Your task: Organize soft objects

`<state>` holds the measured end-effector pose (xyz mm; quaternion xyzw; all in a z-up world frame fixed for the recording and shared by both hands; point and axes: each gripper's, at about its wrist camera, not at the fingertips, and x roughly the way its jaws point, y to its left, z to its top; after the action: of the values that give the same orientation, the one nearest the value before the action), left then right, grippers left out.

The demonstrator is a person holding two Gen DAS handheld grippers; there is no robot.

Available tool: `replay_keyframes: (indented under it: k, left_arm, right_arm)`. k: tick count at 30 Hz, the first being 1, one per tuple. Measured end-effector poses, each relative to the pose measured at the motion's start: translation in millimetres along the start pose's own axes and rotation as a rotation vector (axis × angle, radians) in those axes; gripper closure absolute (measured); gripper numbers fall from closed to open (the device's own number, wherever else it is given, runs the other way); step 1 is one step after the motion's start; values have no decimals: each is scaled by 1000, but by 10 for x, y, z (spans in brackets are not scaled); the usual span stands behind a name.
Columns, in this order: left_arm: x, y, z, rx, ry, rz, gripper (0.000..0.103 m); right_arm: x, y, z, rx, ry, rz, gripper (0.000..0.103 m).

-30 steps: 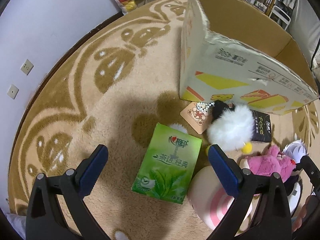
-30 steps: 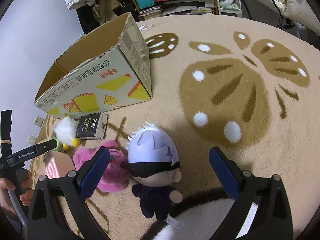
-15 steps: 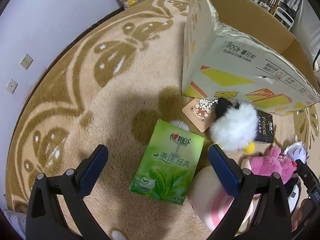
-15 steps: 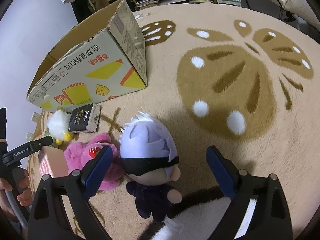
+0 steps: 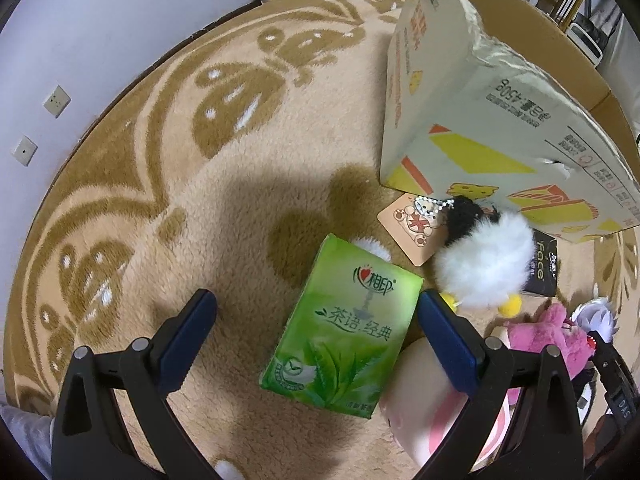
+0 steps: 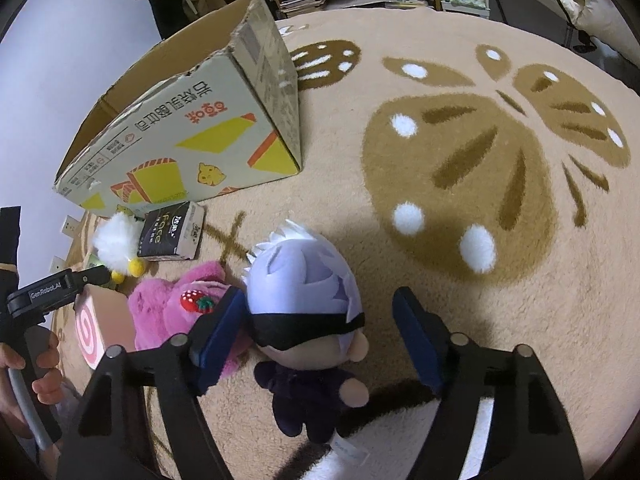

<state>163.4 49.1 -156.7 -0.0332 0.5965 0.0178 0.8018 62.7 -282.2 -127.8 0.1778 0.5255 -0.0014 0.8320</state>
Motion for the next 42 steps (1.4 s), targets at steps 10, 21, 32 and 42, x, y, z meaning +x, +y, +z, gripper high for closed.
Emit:
replay_keyframes:
  k: [10, 21, 32, 42]
  left_arm:
    - [-40, -71, -26, 23, -13, -27, 38]
    - [-127, -41, -39, 5, -52, -9, 49]
    - [-342, 16, -45, -22, -114, 3, 50]
    - [-622, -5, -66, -9, -197, 20, 51]
  right_arm:
    - [18, 51, 2, -29, -5, 23, 42]
    - [-31, 147, -25, -55, -36, 11, 46]
    - [-141, 153, 4, -63, -89, 18, 47]
    - [-166, 152, 34, -59, -110, 33, 47]
